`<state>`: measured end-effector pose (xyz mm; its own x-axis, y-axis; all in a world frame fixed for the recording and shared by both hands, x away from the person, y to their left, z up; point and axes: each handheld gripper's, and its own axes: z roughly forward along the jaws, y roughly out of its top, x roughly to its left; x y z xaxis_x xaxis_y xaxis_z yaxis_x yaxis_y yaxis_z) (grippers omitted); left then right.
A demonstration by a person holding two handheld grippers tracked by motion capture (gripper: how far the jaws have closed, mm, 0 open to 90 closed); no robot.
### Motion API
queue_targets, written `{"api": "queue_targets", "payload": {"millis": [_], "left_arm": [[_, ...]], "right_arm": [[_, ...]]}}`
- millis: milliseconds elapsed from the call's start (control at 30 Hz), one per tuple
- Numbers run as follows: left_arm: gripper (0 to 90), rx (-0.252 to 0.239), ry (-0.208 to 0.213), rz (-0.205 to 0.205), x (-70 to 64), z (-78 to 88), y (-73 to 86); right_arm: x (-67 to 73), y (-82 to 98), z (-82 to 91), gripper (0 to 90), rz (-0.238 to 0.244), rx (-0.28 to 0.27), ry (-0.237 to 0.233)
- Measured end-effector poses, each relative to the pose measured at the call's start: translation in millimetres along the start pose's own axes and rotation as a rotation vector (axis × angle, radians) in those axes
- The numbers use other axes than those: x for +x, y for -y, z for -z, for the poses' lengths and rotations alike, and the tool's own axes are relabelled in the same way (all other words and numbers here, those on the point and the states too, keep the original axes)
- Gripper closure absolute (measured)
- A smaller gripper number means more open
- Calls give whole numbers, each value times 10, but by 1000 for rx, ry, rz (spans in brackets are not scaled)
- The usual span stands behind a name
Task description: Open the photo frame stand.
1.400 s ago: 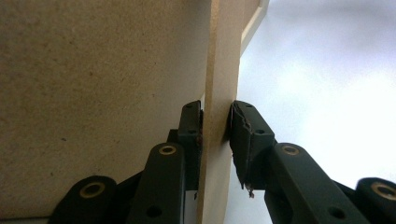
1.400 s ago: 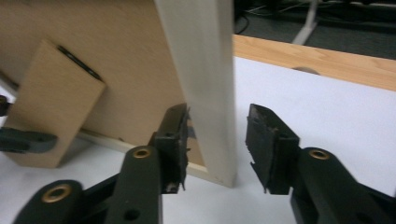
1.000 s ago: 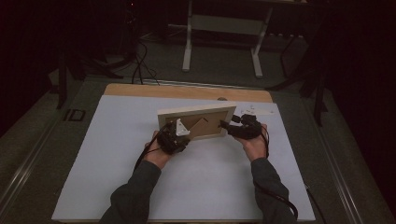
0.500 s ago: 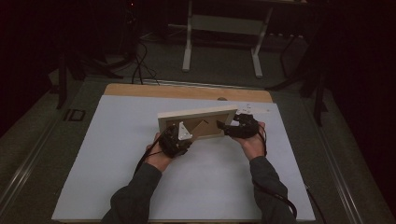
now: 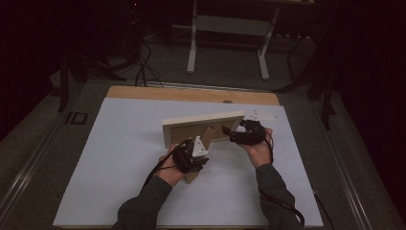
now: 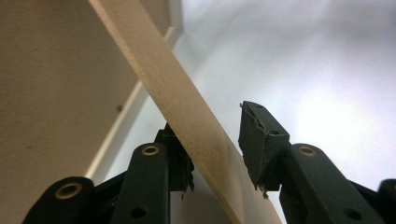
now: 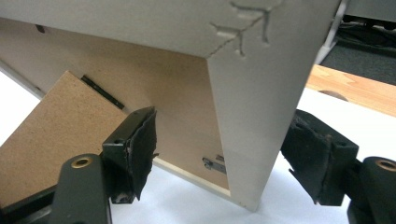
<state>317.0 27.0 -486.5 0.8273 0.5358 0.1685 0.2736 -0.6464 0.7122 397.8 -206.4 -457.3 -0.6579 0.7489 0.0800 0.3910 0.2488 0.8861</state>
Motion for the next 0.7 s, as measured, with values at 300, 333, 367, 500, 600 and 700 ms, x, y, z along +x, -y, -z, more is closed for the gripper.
{"api": "queue_targets", "payload": {"millis": [300,333,367,500,600,700], "left_arm": [[618,6,32,-11,-108,-21,63],[614,10,33,-13,-114,-21,70],[611,13,28,-17,-123,-23,77],[593,22,35,-26,-163,-32,103],[578,24,40,-22,-169,-35,115],[550,14,46,-2,-162,-26,133]], "right_arm": [[26,67,61,272,5,-5,-9],[27,71,66,272,9,-5,-10],[32,76,72,272,8,-4,-10],[39,94,88,269,9,-6,-11],[37,104,92,268,7,-7,-14],[35,120,94,269,6,-5,-19]]}}
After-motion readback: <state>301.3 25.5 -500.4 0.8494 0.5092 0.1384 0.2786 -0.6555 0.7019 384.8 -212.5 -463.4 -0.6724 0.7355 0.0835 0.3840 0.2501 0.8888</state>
